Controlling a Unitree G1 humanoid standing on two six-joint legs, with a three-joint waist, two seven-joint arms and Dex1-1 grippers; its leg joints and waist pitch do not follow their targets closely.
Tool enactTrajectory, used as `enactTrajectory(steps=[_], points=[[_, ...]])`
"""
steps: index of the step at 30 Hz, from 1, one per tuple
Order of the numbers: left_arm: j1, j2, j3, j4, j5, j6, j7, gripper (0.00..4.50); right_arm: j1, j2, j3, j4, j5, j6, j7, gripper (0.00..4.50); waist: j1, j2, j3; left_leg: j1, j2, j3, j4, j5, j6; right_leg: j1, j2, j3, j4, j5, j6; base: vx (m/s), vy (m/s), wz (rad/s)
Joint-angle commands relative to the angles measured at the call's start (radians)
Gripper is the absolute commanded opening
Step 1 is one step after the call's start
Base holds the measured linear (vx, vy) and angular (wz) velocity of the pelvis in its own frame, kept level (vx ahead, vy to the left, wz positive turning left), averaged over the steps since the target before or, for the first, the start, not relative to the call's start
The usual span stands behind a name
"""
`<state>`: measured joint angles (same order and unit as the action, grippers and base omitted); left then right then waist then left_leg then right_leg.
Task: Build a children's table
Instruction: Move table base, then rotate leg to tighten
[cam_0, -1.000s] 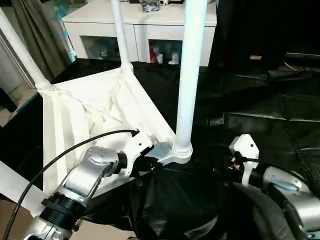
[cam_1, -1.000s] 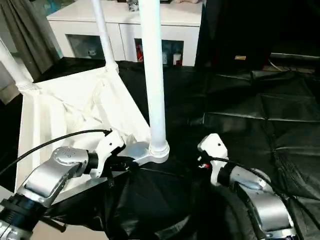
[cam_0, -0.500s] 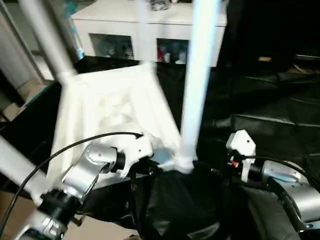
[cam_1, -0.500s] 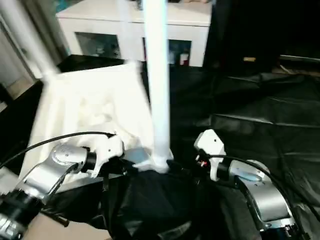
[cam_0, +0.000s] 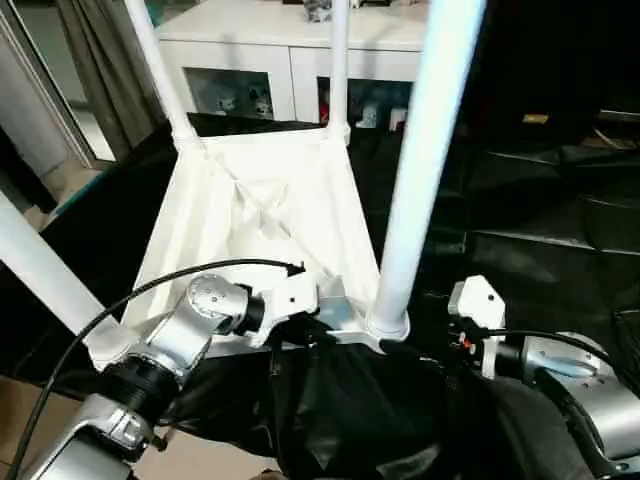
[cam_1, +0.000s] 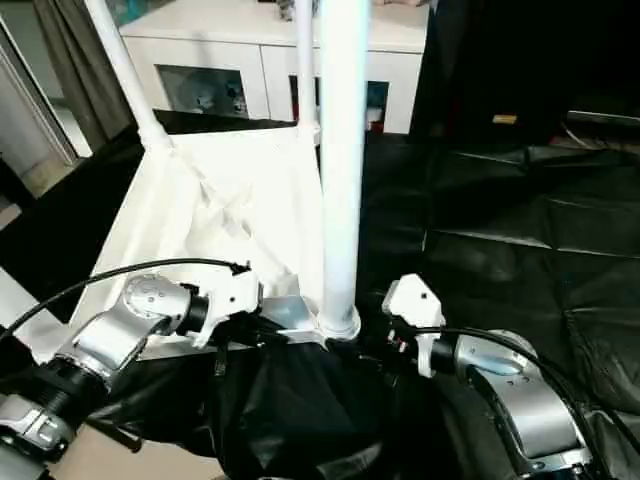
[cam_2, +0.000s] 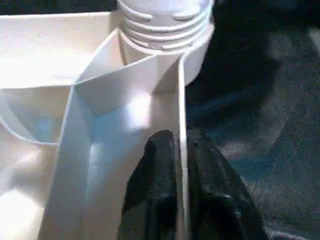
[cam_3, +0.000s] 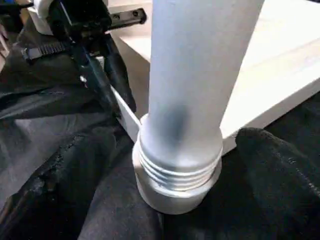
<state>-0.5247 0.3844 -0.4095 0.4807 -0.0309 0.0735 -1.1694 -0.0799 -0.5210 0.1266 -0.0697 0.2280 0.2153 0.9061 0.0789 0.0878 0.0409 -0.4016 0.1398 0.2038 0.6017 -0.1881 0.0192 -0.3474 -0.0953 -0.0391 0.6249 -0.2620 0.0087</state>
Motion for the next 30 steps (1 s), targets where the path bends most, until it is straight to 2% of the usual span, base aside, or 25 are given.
enactTrajectory(steps=[1, 2, 5, 8, 10, 11, 12, 14, 16, 17, 20, 26, 27, 28, 30], points=[[-0.009, 0.002, 0.001, 0.029, 0.002, 0.009, -0.006, 0.79, -0.006, -0.002, -0.007, -0.002, -0.007, -0.017, -0.008, 4.50, -0.009, -0.015, -0.041, 0.038, 0.101, -0.055, -0.096, -0.301, -0.013, 0.001, -0.079, 0.044, -0.091, -0.144, -0.216, 0.000, 0.000, 0.00], [-0.013, 0.003, -0.001, 0.042, 0.006, -0.003, -0.007, 0.92, -0.008, -0.002, -0.009, 0.000, -0.007, -0.019, -0.009, 4.50, -0.011, -0.012, -0.042, 0.037, 0.101, -0.056, -0.097, -0.301, -0.012, 0.001, -0.078, 0.043, -0.089, -0.126, -0.218, 0.000, 0.000, 0.00], [-0.019, 0.012, -0.009, 0.070, 0.020, -0.027, -0.009, 0.92, -0.010, 0.000, -0.011, 0.000, -0.007, -0.020, -0.011, 4.50, -0.012, -0.012, -0.042, 0.036, 0.100, -0.055, -0.097, -0.299, -0.006, 0.002, -0.077, 0.043, -0.088, -0.098, -0.222, 0.000, 0.000, 0.00], [-0.018, 0.016, 0.001, 0.082, 0.021, -0.033, -0.019, 0.92, -0.011, 0.001, -0.010, 0.000, -0.007, -0.022, -0.014, 4.50, -0.015, -0.016, -0.041, 0.034, 0.101, -0.054, -0.097, -0.289, 0.002, 0.004, -0.079, 0.043, -0.088, -0.086, -0.225, 0.000, 0.000, 0.00], [-0.016, 0.017, 0.013, 0.080, 0.009, -0.024, -0.031, 0.92, -0.012, 0.001, -0.009, 0.001, -0.006, -0.023, -0.014, 4.50, -0.018, -0.015, -0.041, 0.033, 0.100, -0.054, -0.096, -0.286, 0.008, 0.004, -0.079, 0.043, -0.087, -0.086, -0.230, 0.000, 0.000, 0.00], [-0.016, 0.018, 0.018, 0.080, 0.001, -0.020, -0.039, 0.92, -0.013, 0.000, -0.008, 0.003, -0.005, -0.025, -0.013, 4.50, -0.022, -0.019, -0.040, 0.033, 0.101, -0.054, -0.097, -0.293, 0.009, 0.003, -0.078, 0.042, -0.089, -0.102, -0.233, 0.000, 0.000, 0.00], [-0.016, 0.018, 0.018, 0.080, 0.001, -0.020, -0.039, 0.92, -0.013, 0.000, -0.008, 0.003, -0.005, -0.025, -0.013, 4.50, -0.022, -0.019, -0.040, 0.033, 0.101, -0.054, -0.097, -0.293, 0.009, 0.003, -0.078, 0.042, -0.089, -0.102, -0.233, 0.000, 0.000, 0.00], [-0.016, 0.017, 0.019, 0.085, -0.004, -0.019, -0.045, 0.65, -0.016, -0.002, -0.006, 0.006, -0.005, -0.026, -0.009, 4.50, -0.025, -0.017, -0.038, 0.034, 0.102, -0.055, -0.098, -0.308, 0.004, 0.002, -0.080, 0.043, -0.091, -0.133, -0.233, 0.000, 0.000, 0.00], [-0.014, 0.018, 0.018, 0.090, -0.008, -0.019, -0.054, 0.65, -0.021, -0.004, 0.004, 0.013, -0.015, -0.032, -0.007, 4.50, -0.026, -0.017, -0.037, 0.035, 0.102, -0.055, -0.099, -0.316, 0.000, 0.000, -0.080, 0.044, -0.092, -0.144, -0.232, 0.000, 0.000, 0.00], [-0.012, 0.019, 0.013, 0.090, -0.008, -0.014, -0.063, 0.45, -0.028, -0.002, 0.010, 0.021, -0.022, -0.037, -0.008, 4.50, -0.027, -0.013, -0.037, 0.035, 0.102, -0.055, -0.100, -0.325, -0.006, 0.000, -0.080, 0.044, -0.092, -0.153, -0.230, 0.000, 0.000, 0.00], [-0.007, 0.021, 0.002, 0.086, -0.002, -0.005, -0.076, 0.35, -0.055, 0.012, 0.027, 0.048, -0.044, -0.045, -0.022, 4.50, -0.033, -0.016, -0.037, 0.034, 0.100, -0.055, -0.101, -0.323, -0.012, 0.000, -0.078, 0.044, -0.092, -0.148, -0.234, 0.000, 0.000, 0.00], [-0.008, 0.013, 0.009, 0.089, 0.000, -0.007, -0.075, 0.00, -0.085, 0.032, 0.046, 0.062, -0.046, -0.040, -0.019, 4.50, -0.030, -0.014, -0.038, 0.035, 0.102, -0.052, -0.098, -0.297, 0.005, 0.000, -0.079, 0.044, -0.090, -0.111, -0.244, 0.000, 0.000, 0.00], [-0.008, 0.013, 0.009, 0.089, 0.000, -0.007, -0.075, 0.00, -0.085, 0.032, 0.046, 0.062, -0.046, -0.040, -0.019, 4.31, -0.028, -0.014, -0.037, 0.037, 0.102, -0.051, -0.099, -0.309, 0.001, -0.002, -0.079, 0.045, -0.092, -0.128, -0.241, 0.000, 0.000, 0.00], [-0.009, 0.012, 0.011, 0.091, 0.001, -0.009, -0.072, 0.00, -0.090, 0.032, 0.053, 0.070, -0.050, -0.048, -0.013, 4.31, -0.026, -0.017, -0.036, 0.038, 0.103, -0.051, -0.099, -0.314, 0.000, -0.003, -0.079, 0.046, -0.093, -0.138, -0.239, 0.000, 0.000, 0.00], [-0.011, 0.010, 0.014, 0.095, 0.004, -0.009, -0.071, 0.00, -0.098, 0.032, 0.065, 0.083, -0.057, -0.061, 0.003, 4.10, -0.026, -0.016, -0.035, 0.035, 0.102, -0.053, -0.101, -0.321, -0.006, -0.001, -0.081, 0.046, -0.093, -0.158, -0.235, 0.000, 0.000, 0.00]])
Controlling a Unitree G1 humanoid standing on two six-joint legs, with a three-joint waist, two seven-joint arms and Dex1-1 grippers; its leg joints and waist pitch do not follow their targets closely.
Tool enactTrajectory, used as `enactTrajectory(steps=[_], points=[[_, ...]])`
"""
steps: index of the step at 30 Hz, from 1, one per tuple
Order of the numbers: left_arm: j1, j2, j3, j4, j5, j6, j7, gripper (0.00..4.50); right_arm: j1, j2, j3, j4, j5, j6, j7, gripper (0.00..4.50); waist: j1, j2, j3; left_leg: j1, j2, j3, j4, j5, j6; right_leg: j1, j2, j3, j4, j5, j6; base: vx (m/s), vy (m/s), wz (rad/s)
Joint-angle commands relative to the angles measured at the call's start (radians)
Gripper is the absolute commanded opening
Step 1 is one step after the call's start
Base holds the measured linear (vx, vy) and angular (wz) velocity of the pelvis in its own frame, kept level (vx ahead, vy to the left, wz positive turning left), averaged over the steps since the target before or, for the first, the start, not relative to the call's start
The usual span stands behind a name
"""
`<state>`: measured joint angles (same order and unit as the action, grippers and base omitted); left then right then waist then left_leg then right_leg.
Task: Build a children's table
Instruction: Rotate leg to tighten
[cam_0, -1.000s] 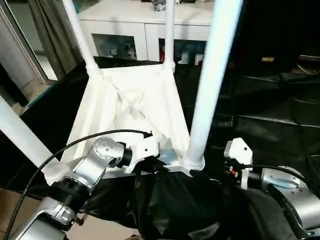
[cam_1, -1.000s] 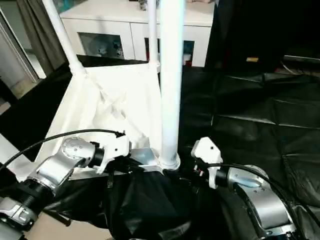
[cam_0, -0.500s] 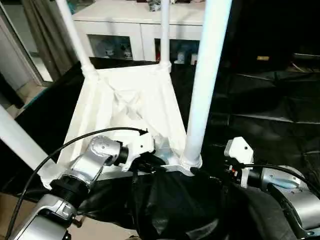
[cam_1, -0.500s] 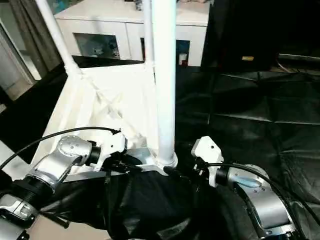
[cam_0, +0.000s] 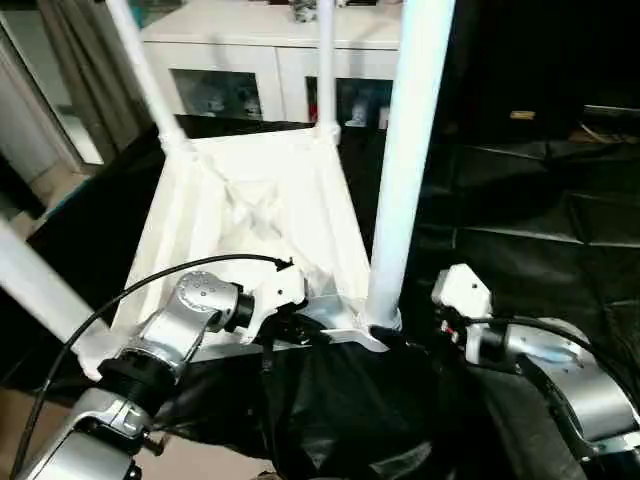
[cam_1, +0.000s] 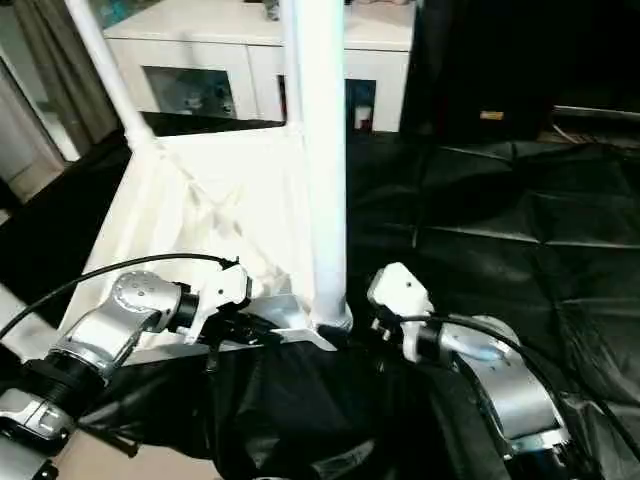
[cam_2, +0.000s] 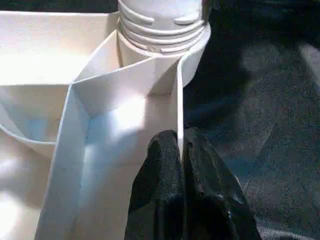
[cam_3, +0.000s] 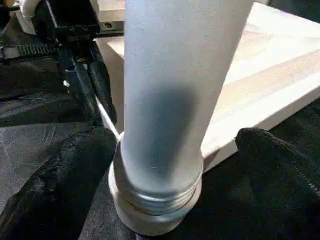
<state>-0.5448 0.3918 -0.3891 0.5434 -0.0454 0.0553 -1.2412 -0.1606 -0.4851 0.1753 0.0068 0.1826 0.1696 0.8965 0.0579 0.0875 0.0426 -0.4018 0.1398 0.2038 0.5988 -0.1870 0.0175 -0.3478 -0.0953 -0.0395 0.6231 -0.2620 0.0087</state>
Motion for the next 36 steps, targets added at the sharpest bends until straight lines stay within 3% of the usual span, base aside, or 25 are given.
enactTrajectory(steps=[1, 12, 19, 21, 24, 26, 28, 30, 31, 32, 34, 35, 36], points=[[0.008, 0.002, -0.006, 0.033, 0.019, 0.009, 0.001, 0.00, -0.019, -0.004, 0.017, 0.009, -0.013, -0.016, 0.014, 4.03, -0.005, -0.017, -0.036, 0.035, 0.103, -0.054, -0.099, -0.328, -0.009, -0.001, -0.081, 0.046, -0.092, -0.174, -0.232, 0.000, 0.000, 0.00], [0.010, 0.006, 0.001, 0.031, 0.023, 0.012, 0.007, 0.00, -0.051, 0.002, 0.036, 0.060, -0.023, -0.035, 0.036, 3.16, -0.006, -0.019, -0.034, 0.035, 0.103, -0.053, -0.101, -0.324, -0.007, -0.004, -0.080, 0.047, -0.094, -0.176, -0.226, 0.000, 0.000, 0.00], [0.004, -0.015, 0.016, 0.052, 0.044, 0.025, 0.089, 0.00, -0.019, 0.015, 0.035, 0.073, -0.016, -0.021, 0.024, 2.58, -0.006, -0.021, -0.030, 0.038, 0.104, -0.055, -0.104, -0.361, -0.020, -0.009, -0.083, 0.050, -0.102, -0.248, -0.212, 0.000, 0.000, 0.00], [-0.012, -0.031, 0.024, 0.071, 0.052, 0.043, 0.136, 0.00, -0.017, 0.033, 0.022, 0.091, -0.022, -0.002, -0.018, 2.50, -0.009, -0.019, -0.023, 0.046, 0.104, -0.056, -0.108, -0.420, -0.043, -0.017, -0.083, 0.052, -0.109, -0.318, -0.202, 0.000, 0.000, 0.00], [-0.072, -0.099, 0.066, 0.135, 0.050, 0.095, 0.272, 0.00, -0.032, 0.110, -0.020, 0.173, -0.060, 0.038, -0.194, 2.46, -0.014, -0.022, -0.026, 0.045, 0.101, -0.061, -0.113, -0.421, -0.067, -0.014, -0.082, 0.049, -0.110, -0.335, -0.190, 0.000, 0.000, 0.00], [-0.108, -0.144, 0.093, 0.165, 0.037, 0.119, 0.338, 0.00, -0.043, 0.157, -0.037, 0.222, -0.085, 0.048, -0.297, 2.43, -0.019, -0.022, -0.022, 0.047, 0.098, -0.064, -0.114, -0.453, -0.089, -0.021, -0.084, 0.050, -0.113, -0.366, -0.183, 0.000, 0.000, 0.00], [-0.137, -0.179, 0.102, 0.189, 0.040, 0.128, 0.396, 0.00, -0.063, 0.206, -0.058, 0.261, -0.090, 0.071, -0.384, 2.38, -0.025, -0.021, -0.020, 0.042, 0.098, -0.068, -0.118, -0.458, -0.089, -0.018, -0.085, 0.049, -0.115, -0.383, -0.164, 0.000, 0.000, 0.00], [-0.170, -0.221, 0.115, 0.215, 0.042, 0.141, 0.465, 0.00, -0.089, 0.259, -0.072, 0.308, -0.101, 0.088, -0.478, 2.25, -0.035, -0.022, -0.017, 0.048, 0.095, -0.068, -0.118, -0.490, -0.103, -0.028, -0.081, 0.050, -0.119, -0.392, -0.162, 0.000, 0.000, 0.00], [-0.182, -0.238, 0.121, 0.223, 0.043, 0.146, 0.490, 0.00, -0.100, 0.279, -0.075, 0.325, -0.106, 0.092, -0.511, 2.25, -0.037, -0.023, -0.020, 0.045, 0.095, -0.072, -0.118, -0.484, -0.100, -0.021, -0.085, 0.049, -0.120, -0.399, -0.155, 0.000, 0.000, 0.00], [-0.198, -0.276, 0.123, 0.231, 0.051, 0.147, 0.528, 0.00, -0.129, 0.323, -0.065, 0.358, -0.123, 0.095, -0.559, 2.25, -0.039, -0.013, -0.013, 0.048, 0.096, -0.067, -0.120, -0.491, -0.098, -0.030, -0.083, 0.052, -0.125, -0.387, -0.156, 0.000, 0.000, 0.00], [-0.201, -0.300, 0.111, 0.227, 0.061, 0.139, 0.527, 0.00, -0.144, 0.357, -0.048, 0.360, -0.113, 0.080, -0.535, 2.25, -0.038, -0.015, -0.022, 0.041, 0.096, -0.068, -0.121, -0.439, -0.085, -0.016, -0.081, 0.049, -0.118, -0.307, -0.160, 0.000, 0.000, 0.00], [-0.200, -0.305, 0.102, 0.224, 0.066, 0.134, 0.520, 0.00, -0.148, 0.366, -0.040, 0.352, -0.108, 0.072, -0.516, 2.53, -0.036, -0.014, -0.023, 0.038, 0.096, -0.064, -0.121, -0.396, -0.065, -0.012, -0.079, 0.047, -0.116, -0.240, -0.166, 0.000, 0.000, 0.00], [-0.198, -0.308, 0.094, 0.224, 0.069, 0.126, 0.513, 0.00, -0.150, 0.372, -0.038, 0.344, -0.097, 0.066, -0.494, 2.71, -0.032, -0.009, -0.023, 0.042, 0.097, -0.058, -0.119, -0.364, -0.048, -0.015, -0.077, 0.048, -0.115, -0.180, -0.176, 0.000, 0.000, 0.00]])
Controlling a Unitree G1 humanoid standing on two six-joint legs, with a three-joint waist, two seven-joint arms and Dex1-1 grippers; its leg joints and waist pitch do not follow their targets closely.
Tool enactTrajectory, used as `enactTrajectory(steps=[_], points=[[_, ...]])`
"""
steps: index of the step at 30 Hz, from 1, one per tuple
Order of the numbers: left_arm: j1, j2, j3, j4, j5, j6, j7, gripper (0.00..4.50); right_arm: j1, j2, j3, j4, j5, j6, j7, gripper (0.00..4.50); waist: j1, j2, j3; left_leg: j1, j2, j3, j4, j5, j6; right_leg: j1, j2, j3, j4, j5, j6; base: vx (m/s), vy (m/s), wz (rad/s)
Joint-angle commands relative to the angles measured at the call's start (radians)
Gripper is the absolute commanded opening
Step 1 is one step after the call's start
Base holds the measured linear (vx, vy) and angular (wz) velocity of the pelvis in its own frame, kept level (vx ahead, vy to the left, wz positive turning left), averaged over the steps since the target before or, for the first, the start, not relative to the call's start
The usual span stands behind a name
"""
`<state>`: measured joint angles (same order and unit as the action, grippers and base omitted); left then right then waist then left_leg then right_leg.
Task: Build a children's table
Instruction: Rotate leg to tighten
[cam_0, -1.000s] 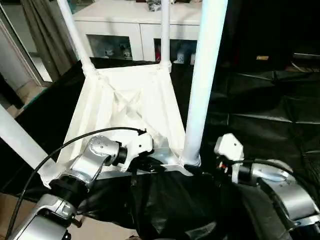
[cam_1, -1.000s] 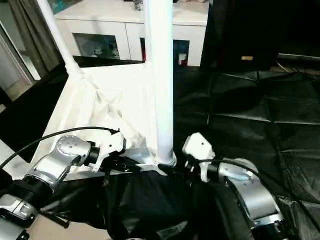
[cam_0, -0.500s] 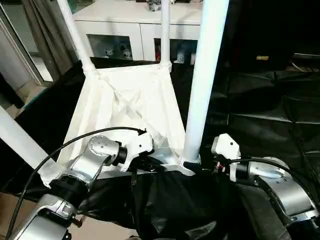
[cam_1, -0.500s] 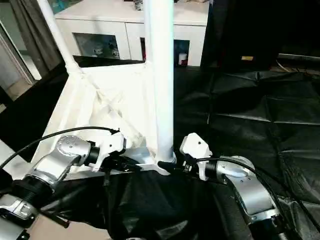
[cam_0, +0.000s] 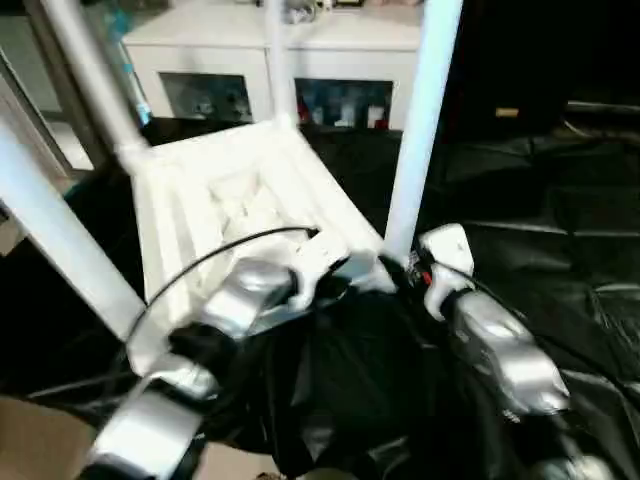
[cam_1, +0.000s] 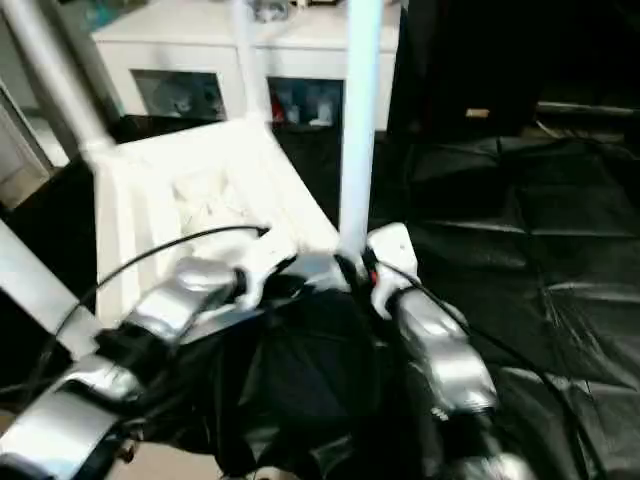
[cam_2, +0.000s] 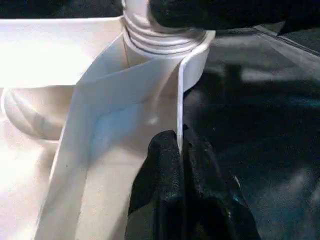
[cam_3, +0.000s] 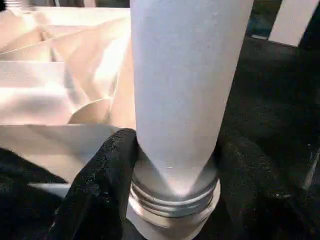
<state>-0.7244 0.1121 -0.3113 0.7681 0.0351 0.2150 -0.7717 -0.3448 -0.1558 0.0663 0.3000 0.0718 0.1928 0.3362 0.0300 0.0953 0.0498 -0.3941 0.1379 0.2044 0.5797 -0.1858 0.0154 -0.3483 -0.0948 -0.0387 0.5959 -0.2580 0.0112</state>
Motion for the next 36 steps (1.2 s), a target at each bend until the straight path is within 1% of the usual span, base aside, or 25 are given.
enactTrajectory(steps=[1, 2, 3, 4, 5, 6, 7, 8, 9, 11, 12, 13, 14, 17, 19, 20, 21, 22, 23, 26, 27, 30, 32, 34, 36], points=[[-0.017, -0.029, 0.012, 0.001, -0.009, -0.038, 0.041, 0.00, 0.032, 0.046, 0.072, 0.047, 0.021, 0.040, 0.076, 2.83, -0.006, -0.019, -0.031, 0.035, 0.098, -0.056, -0.099, -0.356, -0.034, -0.012, -0.076, 0.047, -0.088, -0.166, -0.185, 0.000, 0.000, 0.00], [-0.006, -0.017, 0.003, -0.005, -0.008, -0.052, 0.018, 0.00, 0.030, 0.031, 0.077, 0.026, 0.031, 0.031, 0.111, 2.86, -0.005, -0.025, -0.032, 0.030, 0.098, -0.054, -0.097, -0.338, -0.014, -0.008, -0.078, 0.046, -0.089, -0.163, -0.191, 0.000, 0.000, 0.00], [-0.005, -0.016, 0.003, -0.005, -0.008, -0.053, 0.016, 0.00, 0.030, 0.030, 0.078, 0.025, 0.031, 0.030, 0.113, 2.89, -0.003, -0.023, -0.033, 0.029, 0.098, -0.054, -0.094, -0.319, 0.000, -0.006, -0.081, 0.047, -0.089, -0.162, -0.198, 0.000, 0.000, 0.00], [0.011, 0.001, -0.003, -0.019, -0.011, -0.071, -0.022, 0.00, 0.032, 0.004, 0.085, 0.008, 0.037, 0.020, 0.152, 2.97, -0.002, -0.028, -0.033, 0.027, 0.098, -0.053, -0.092, -0.309, 0.010, -0.005, -0.081, 0.046, -0.090, -0.162, -0.199, 0.000, 0.000, 0.00], [0.028, 0.019, -0.007, -0.039, -0.018, -0.083, -0.068, 0.00, 0.035, -0.027, 0.090, -0.008, 0.041, 0.008, 0.192, 2.97, -0.001, -0.027, -0.035, 0.022, 0.098, -0.053, -0.090, -0.277, 0.026, 0.001, -0.081, 0.045, -0.085, -0.141, -0.205, 0.000, 0.000, 0.00], [0.038, 0.029, -0.009, -0.052, -0.024, -0.088, -0.094, 0.00, 0.037, -0.045, 0.093, -0.017, 0.044, 0.001, 0.214, 2.97, 0.001, -0.026, -0.036, 0.022, 0.099, -0.053, -0.090, -0.259, 0.035, 0.002, -0.081, 0.044, -0.084, -0.124, -0.206, 0.000, 0.000, 0.00], [0.044, 0.035, -0.010, -0.059, -0.025, -0.089, -0.107, 0.00, 0.038, -0.054, 0.094, -0.022, 0.045, -0.002, 0.228, 2.97, 0.002, -0.028, -0.041, 0.018, 0.099, -0.053, -0.083, -0.207, 0.062, 0.008, -0.081, 0.042, -0.077, -0.062, -0.211, 0.000, 0.000, 0.00], [0.061, 0.057, -0.014, -0.084, -0.029, -0.099, -0.152, 0.00, 0.043, -0.088, 0.097, -0.041, 0.046, -0.017, 0.276, 2.97, 0.004, -0.023, -0.044, 0.016, 0.099, -0.050, -0.074, -0.145, 0.103, 0.008, -0.083, 0.039, -0.069, 0.025, -0.229, 0.000, 0.000, 0.00], [0.061, 0.057, -0.014, -0.084, -0.029, -0.099, -0.152, 0.00, 0.043, -0.088, 0.097, -0.041, 0.046, -0.017, 0.276, 2.97, 0.003, -0.025, -0.044, 0.014, 0.098, -0.049, -0.072, -0.129, 0.119, 0.009, -0.081, 0.037, -0.066, 0.050, -0.233, 0.000, 0.000, 0.00], [0.099, 0.110, -0.019, -0.129, -0.055, -0.112, -0.262, 0.00, 0.053, -0.169, 0.105, -0.086, 0.065, -0.017, 0.400, 2.97, 0.004, -0.022, -0.048, 0.012, 0.098, -0.049, -0.063, -0.088, 0.153, 0.013, -0.079, 0.033, -0.057, 0.113, -0.245, 0.000, 0.000, 0.00], [0.106, 0.120, -0.020, -0.136, -0.062, -0.113, -0.287, 0.00, 0.055, -0.187, 0.108, -0.092, 0.067, -0.017, 0.426, 2.97, 0.004, -0.027, -0.050, 0.012, 0.098, -0.048, -0.063, -0.078, 0.162, 0.015, -0.077, 0.032, -0.056, 0.130, -0.248, 0.000, 0.000, 0.00], [0.118, 0.139, -0.024, -0.155, -0.074, -0.111, -0.327, 0.00, 0.059, -0.217, 0.116, -0.104, 0.071, -0.015, 0.474, 2.97, 0.004, -0.022, -0.052, 0.009, 0.098, -0.048, -0.059, -0.061, 0.177, 0.013, -0.074, 0.029, -0.048, 0.157, -0.255, 0.000, 0.000, 0.00], [0.124, 0.150, -0.026, -0.166, -0.080, -0.111, -0.352, 0.00, 0.060, -0.233, 0.119, -0.109, 0.073, -0.014, 0.502, 2.97, 0.006, -0.022, -0.054, 0.012, 0.100, -0.047, -0.056, -0.052, 0.188, 0.011, -0.072, 0.027, -0.044, 0.177, -0.261, 0.000, 0.000, 0.00], [0.134, 0.183, -0.029, -0.187, -0.089, -0.106, -0.409, 0.00, 0.055, -0.261, 0.121, -0.113, 0.088, -0.004, 0.552, 2.97, 0.008, -0.023, -0.060, 0.013, 0.103, -0.047, -0.047, 0.000, 0.219, 0.003, -0.069, 0.025, -0.031, 0.242, -0.281, 0.000, 0.000, 0.00], [0.136, 0.196, -0.028, -0.194, -0.089, -0.102, -0.428, 0.00, 0.050, -0.270, 0.122, -0.110, 0.092, -0.004, 0.570, 2.97, 0.008, -0.024, -0.057, 0.010, 0.103, -0.047, -0.047, -0.002, 0.223, 0.001, -0.069, 0.024, -0.030, 0.232, -0.284, 0.000, 0.000, 0.00], [0.137, 0.217, -0.022, -0.199, -0.091, -0.104, -0.456, 0.00, 0.040, -0.284, 0.126, -0.103, 0.101, -0.007, 0.607, 2.97, 0.008, -0.025, -0.053, 0.011, 0.103, -0.045, -0.050, -0.038, 0.214, -0.002, -0.070, 0.024, -0.035, 0.184, -0.287, 0.000, 0.000, 0.00], [0.138, 0.218, -0.021, -0.200, -0.091, -0.104, -0.458, 0.00, 0.039, -0.285, 0.127, -0.102, 0.101, -0.007, 0.610, 2.97, 0.008, -0.025, -0.049, 0.011, 0.105, -0.045, -0.056, -0.081, 0.195, 0.000, -0.072, 0.026, -0.039, 0.123, -0.290, 0.000, 0.000, 0.00], [0.138, 0.227, -0.018, -0.201, -0.092, -0.106, -0.468, 0.00, 0.033, -0.289, 0.128, -0.098, 0.105, -0.008, 0.625, 2.97, 0.008, -0.024, -0.048, 0.011, 0.106, -0.045, -0.058, -0.101, 0.183, -0.001, -0.071, 0.027, -0.042, 0.096, -0.290, 0.000, 0.000, 0.00], [0.138, 0.234, -0.015, -0.203, -0.093, -0.106, -0.477, 0.00, 0.027, -0.290, 0.129, -0.094, 0.109, -0.008, 0.637, 2.97, 0.008, -0.025, -0.045, 0.014, 0.108, -0.044, -0.063, -0.140, 0.160, -0.003, -0.071, 0.029, -0.046, 0.046, -0.291, 0.000, 0.000, 0.00], [0.134, 0.243, -0.009, -0.200, -0.092, -0.105, -0.490, 0.00, 0.014, -0.285, 0.132, -0.082, 0.115, -0.010, 0.663, 2.97, 0.008, -0.028, -0.042, 0.018, 0.107, -0.043, -0.071, -0.191, 0.109, -0.006, -0.070, 0.034, -0.050, -0.002, -0.295, 0.000, 0.000, 0.00], [0.130, 0.244, -0.007, -0.193, -0.091, -0.105, -0.490, 0.00, 0.009, -0.281, 0.135, -0.074, 0.114, -0.014, 0.668, 2.70, 0.007, -0.028, -0.040, 0.018, 0.107, -0.043, -0.072, -0.198, 0.098, -0.006, -0.071, 0.035, -0.050, -0.001, -0.296, 0.000, 0.000, 0.00], [0.127, 0.242, -0.005, -0.187, -0.090, -0.105, -0.487, 0.00, 0.008, -0.277, 0.138, -0.066, 0.114, -0.018, 0.670, 2.70, 0.008, -0.032, -0.041, 0.015, 0.103, -0.043, -0.069, -0.178, 0.097, -0.003, -0.075, 0.036, -0.046, 0.037, -0.301, 0.000, 0.000, 0.00], [0.123, 0.238, -0.003, -0.182, -0.090, -0.105, -0.485, 0.00, 0.007, -0.273, 0.141, -0.056, 0.118, -0.024, 0.679, 2.55, 0.010, -0.035, -0.044, 0.014, 0.102, -0.041, -0.064, -0.150, 0.112, 0.000, -0.075, 0.036, -0.043, 0.075, -0.304, 0.000, 0.000, 0.00], [0.121, 0.235, 0.001, -0.180, -0.090, -0.104, -0.479, 0.00, 0.011, -0.268, 0.143, -0.059, 0.128, -0.019, 0.688, 2.55, 0.010, -0.033, -0.043, 0.012, 0.101, -0.041, -0.061, -0.136, 0.126, 0.000, -0.075, 0.035, -0.042, 0.094, -0.307, 0.000, 0.000, 0.00], [0.120, 0.235, 0.003, -0.177, -0.090, -0.104, -0.477, 0.00, 0.012, -0.267, 0.143, -0.062, 0.130, -0.016, 0.691, 2.46, 0.009, -0.034, -0.041, 0.011, 0.101, -0.042, -0.062, -0.141, 0.132, 0.000, -0.074, 0.034, -0.042, 0.082, -0.306, 0.000, 0.000, 0.00]])
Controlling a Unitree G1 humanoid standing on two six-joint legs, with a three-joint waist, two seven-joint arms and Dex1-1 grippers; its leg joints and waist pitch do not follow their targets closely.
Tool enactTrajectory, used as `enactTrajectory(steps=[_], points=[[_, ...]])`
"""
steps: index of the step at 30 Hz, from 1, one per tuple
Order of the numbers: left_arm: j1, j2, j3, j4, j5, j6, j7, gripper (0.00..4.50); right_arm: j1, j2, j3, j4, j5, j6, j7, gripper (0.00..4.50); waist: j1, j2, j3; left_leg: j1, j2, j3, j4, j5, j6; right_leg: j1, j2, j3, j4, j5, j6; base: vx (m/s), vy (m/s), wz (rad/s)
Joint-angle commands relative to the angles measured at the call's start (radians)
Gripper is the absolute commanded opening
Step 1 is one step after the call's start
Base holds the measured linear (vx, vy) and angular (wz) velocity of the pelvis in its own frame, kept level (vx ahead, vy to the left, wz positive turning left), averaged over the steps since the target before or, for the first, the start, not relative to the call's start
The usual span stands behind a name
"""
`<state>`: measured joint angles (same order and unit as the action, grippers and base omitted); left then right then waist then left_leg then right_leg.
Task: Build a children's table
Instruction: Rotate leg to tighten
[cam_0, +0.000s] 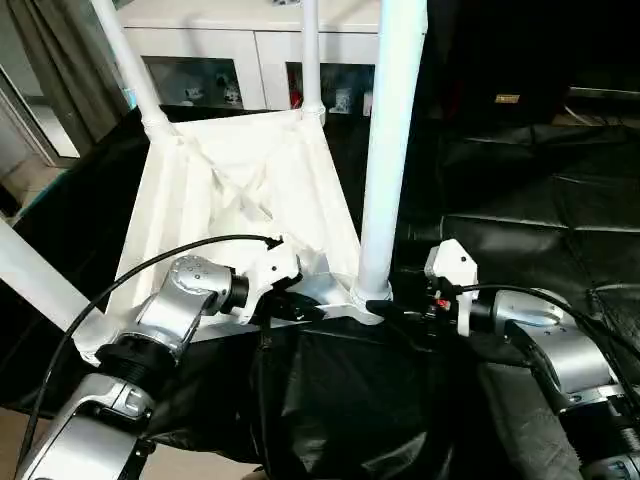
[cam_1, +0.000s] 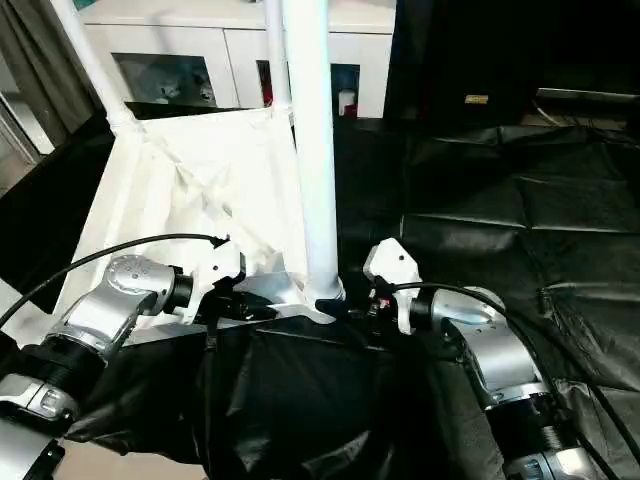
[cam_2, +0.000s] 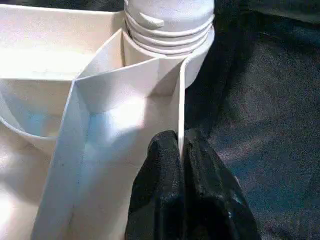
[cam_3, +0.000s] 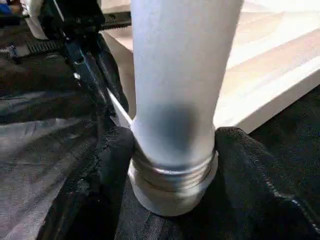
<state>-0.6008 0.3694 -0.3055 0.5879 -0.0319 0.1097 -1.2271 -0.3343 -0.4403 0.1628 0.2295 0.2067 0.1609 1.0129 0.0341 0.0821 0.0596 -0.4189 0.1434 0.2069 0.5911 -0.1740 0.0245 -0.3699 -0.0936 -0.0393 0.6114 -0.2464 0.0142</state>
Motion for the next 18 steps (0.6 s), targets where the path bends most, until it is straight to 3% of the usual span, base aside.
enactTrajectory(steps=[1, 5, 9, 11, 14, 16, 17, 18], points=[[-0.006, -0.025, -0.001, 0.011, -0.021, 0.001, -0.016, 0.00, 0.002, 0.020, 0.046, 0.010, -0.004, 0.017, 0.016, 2.39, 0.006, -0.016, -0.050, 0.036, 0.096, -0.045, -0.074, -0.160, 0.120, 0.021, -0.076, 0.034, -0.058, 0.058, -0.309, 0.000, 0.000, 0.00], [-0.028, -0.053, 0.010, 0.060, 0.009, 0.012, 0.081, 0.00, 0.017, 0.053, 0.030, 0.021, -0.018, 0.020, -0.047, 2.12, 0.004, -0.018, -0.048, 0.041, 0.097, -0.045, -0.079, -0.210, 0.088, 0.019, -0.076, 0.037, -0.067, -0.011, -0.307, 0.000, 0.000, 0.00], [-0.082, -0.122, 0.032, 0.141, 0.039, 0.032, 0.243, 0.00, 0.018, 0.129, 0.002, 0.082, -0.060, -0.005, -0.209, 1.85, -0.002, -0.021, -0.038, 0.048, 0.094, -0.051, -0.094, -0.345, -0.009, 0.014, -0.081, 0.041, -0.088, -0.254, -0.268, 0.000, 0.000, 0.00], [-0.102, -0.165, 0.043, 0.157, 0.034, 0.041, 0.286, 0.00, 0.025, 0.163, 0.005, 0.086, -0.060, -0.010, -0.241, 1.65, -0.003, -0.024, -0.036, 0.050, 0.096, -0.056, -0.098, -0.380, -0.036, 0.011, -0.082, 0.043, -0.094, -0.309, -0.242, 0.000, 0.000, 0.00], [-0.114, -0.204, 0.035, 0.153, 0.031, 0.037, 0.276, 0.00, 0.028, 0.189, 0.020, 0.071, -0.069, -0.022, -0.251, 1.60, -0.002, -0.025, -0.038, 0.046, 0.095, -0.059, -0.101, -0.380, -0.033, 0.010, -0.082, 0.045, -0.098, -0.298, -0.217, 0.000, 0.000, 0.00], [-0.114, -0.206, 0.029, 0.152, 0.035, 0.030, 0.268, 0.00, 0.024, 0.193, 0.013, 0.071, -0.062, -0.020, -0.247, 1.60, 0.000, -0.026, -0.041, 0.047, 0.095, -0.056, -0.099, -0.352, -0.020, 0.010, -0.082, 0.046, -0.097, -0.248, -0.226, 0.000, 0.000, 0.00], [-0.113, -0.205, 0.028, 0.152, 0.036, 0.029, 0.267, 0.00, 0.023, 0.192, 0.011, 0.071, -0.060, -0.020, -0.245, 1.84, 0.001, -0.028, -0.041, 0.046, 0.095, -0.054, -0.097, -0.335, -0.010, 0.010, -0.081, 0.047, -0.096, -0.220, -0.232, 0.000, 0.000, 0.00], [-0.112, -0.201, 0.023, 0.151, 0.041, 0.026, 0.262, 0.00, 0.018, 0.191, 0.003, 0.074, -0.053, -0.018, -0.240, 1.84, 0.013, -0.027, -0.044, 0.050, 0.097, -0.049, -0.091, -0.288, 0.023, 0.008, -0.082, 0.048, -0.093, -0.152, -0.251, 0.000, 0.000, 0.00]])
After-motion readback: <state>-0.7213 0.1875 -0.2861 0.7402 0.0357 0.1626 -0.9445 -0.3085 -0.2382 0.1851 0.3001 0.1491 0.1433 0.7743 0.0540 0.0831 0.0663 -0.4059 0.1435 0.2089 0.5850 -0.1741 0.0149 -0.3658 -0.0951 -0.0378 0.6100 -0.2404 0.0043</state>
